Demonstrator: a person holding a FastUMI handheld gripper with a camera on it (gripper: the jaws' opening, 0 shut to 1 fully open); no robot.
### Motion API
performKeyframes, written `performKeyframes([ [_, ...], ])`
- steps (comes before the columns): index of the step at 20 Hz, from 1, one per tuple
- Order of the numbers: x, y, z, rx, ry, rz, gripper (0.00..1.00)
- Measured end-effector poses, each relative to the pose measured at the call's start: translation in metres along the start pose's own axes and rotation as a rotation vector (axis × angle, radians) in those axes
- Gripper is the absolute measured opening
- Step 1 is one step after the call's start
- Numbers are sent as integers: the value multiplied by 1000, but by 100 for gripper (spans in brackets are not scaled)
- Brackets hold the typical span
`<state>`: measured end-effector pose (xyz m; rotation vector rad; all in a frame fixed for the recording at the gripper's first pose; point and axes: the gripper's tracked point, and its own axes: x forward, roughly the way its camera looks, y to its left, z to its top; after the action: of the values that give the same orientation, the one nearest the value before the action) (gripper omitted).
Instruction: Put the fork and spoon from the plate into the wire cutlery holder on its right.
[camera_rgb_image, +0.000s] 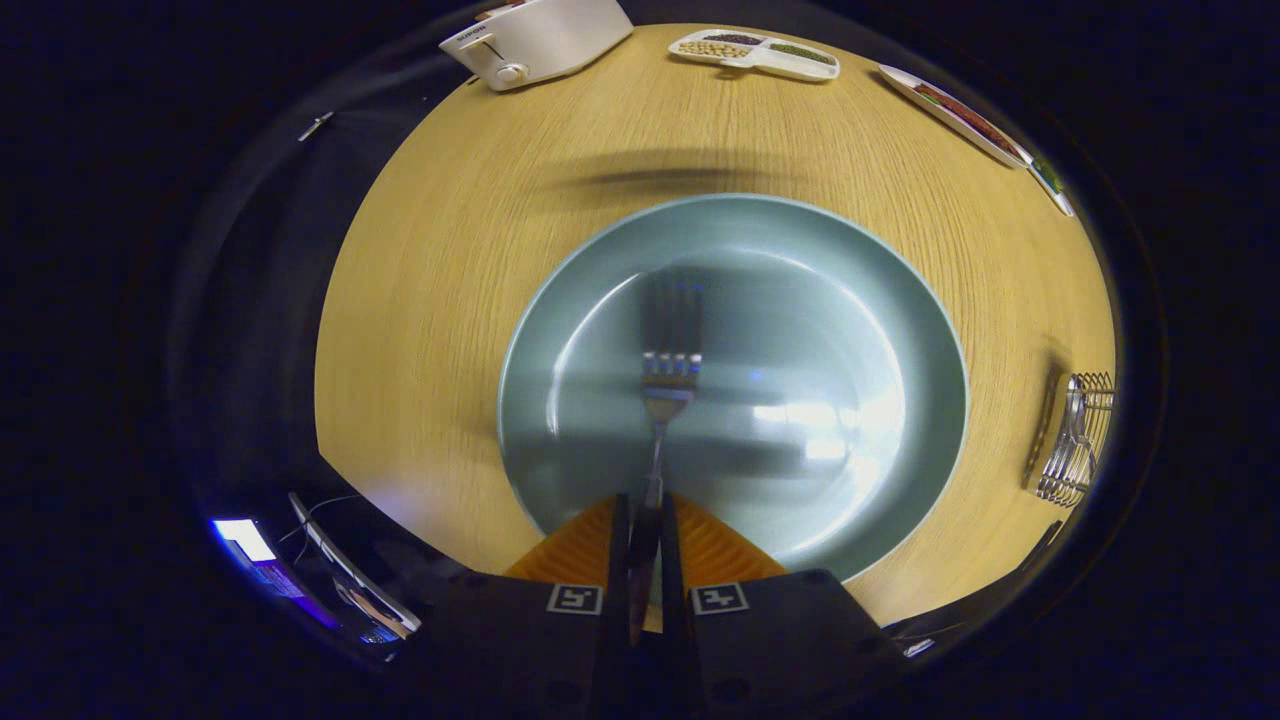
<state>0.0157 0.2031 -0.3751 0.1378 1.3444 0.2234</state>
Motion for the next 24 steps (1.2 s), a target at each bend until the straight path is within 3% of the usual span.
performKeyframes([
  [3,-2,-5,-3,-27,4,32,9],
  [8,-20,-17,1,8,-23,67,10],
  [14,-79,-38,2,-21,-58,122,10],
  [24,-188,-157,-18,-68,-34,49,10],
])
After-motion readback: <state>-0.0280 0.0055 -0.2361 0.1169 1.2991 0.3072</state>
